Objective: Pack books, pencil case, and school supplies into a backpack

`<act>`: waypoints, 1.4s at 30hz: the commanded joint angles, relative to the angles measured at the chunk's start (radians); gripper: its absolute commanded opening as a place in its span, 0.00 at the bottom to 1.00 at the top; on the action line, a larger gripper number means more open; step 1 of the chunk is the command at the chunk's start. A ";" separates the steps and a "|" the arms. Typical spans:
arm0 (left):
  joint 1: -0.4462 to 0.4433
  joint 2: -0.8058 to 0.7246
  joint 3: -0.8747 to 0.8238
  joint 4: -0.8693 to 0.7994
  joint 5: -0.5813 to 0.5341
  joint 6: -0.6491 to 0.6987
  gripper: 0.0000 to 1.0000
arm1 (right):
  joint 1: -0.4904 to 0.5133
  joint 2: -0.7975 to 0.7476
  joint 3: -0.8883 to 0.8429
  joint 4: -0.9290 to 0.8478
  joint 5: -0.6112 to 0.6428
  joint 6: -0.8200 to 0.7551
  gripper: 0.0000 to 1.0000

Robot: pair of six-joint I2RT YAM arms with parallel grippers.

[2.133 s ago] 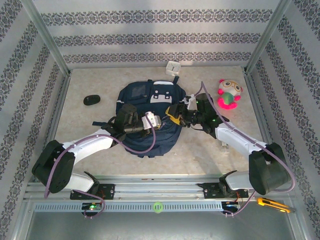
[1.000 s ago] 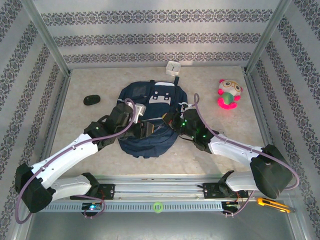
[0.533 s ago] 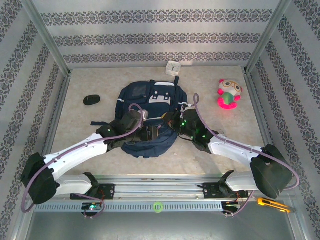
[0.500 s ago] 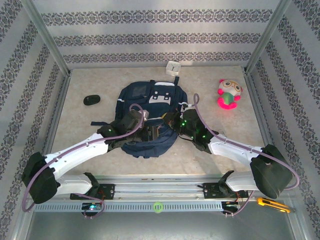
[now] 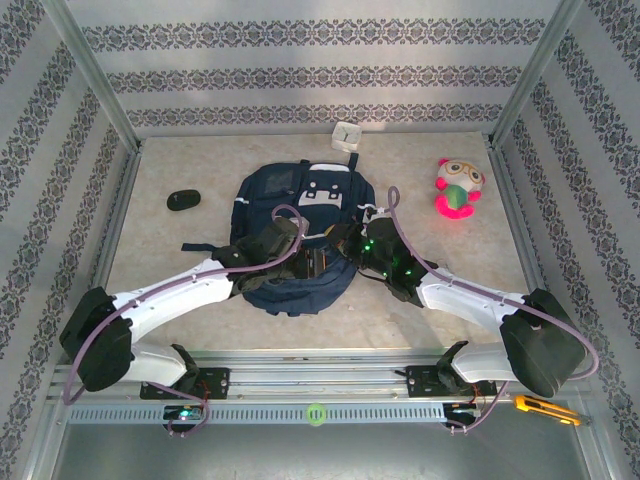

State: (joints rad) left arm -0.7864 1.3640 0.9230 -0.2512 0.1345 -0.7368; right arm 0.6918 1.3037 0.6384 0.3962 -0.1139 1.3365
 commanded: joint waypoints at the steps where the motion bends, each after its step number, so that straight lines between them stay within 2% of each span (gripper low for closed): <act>1: -0.027 0.025 0.048 0.096 0.007 0.036 0.37 | 0.015 -0.021 0.023 0.101 -0.007 -0.016 0.00; 11: -0.038 0.018 0.070 0.121 -0.003 0.044 0.22 | 0.016 -0.016 0.029 0.105 -0.012 -0.019 0.00; 16: -0.039 0.012 0.069 0.118 -0.009 0.050 0.10 | 0.015 -0.011 0.027 0.122 -0.010 -0.014 0.00; 18: -0.039 0.014 0.066 0.120 -0.010 0.049 0.11 | 0.015 -0.008 0.030 0.127 -0.013 -0.013 0.00; 20: -0.039 0.017 0.063 0.123 -0.012 0.041 0.19 | 0.015 -0.005 0.036 0.127 -0.020 -0.016 0.00; 30: -0.043 0.014 0.038 0.194 -0.052 0.024 0.25 | 0.015 -0.006 0.030 0.137 -0.027 -0.016 0.00; 34: -0.042 0.009 0.051 0.198 -0.065 0.045 0.08 | 0.015 -0.008 0.028 0.135 -0.026 -0.023 0.00; 37: -0.042 -0.009 0.049 0.144 -0.090 0.056 0.00 | 0.013 -0.016 0.020 0.126 -0.018 -0.028 0.00; 42: -0.042 -0.060 0.009 0.032 -0.124 0.059 0.00 | -0.008 -0.040 0.004 0.111 -0.015 -0.035 0.00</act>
State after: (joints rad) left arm -0.8295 1.3609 0.9409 -0.1890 0.0895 -0.6956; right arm 0.6910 1.3048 0.6384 0.4252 -0.1059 1.3327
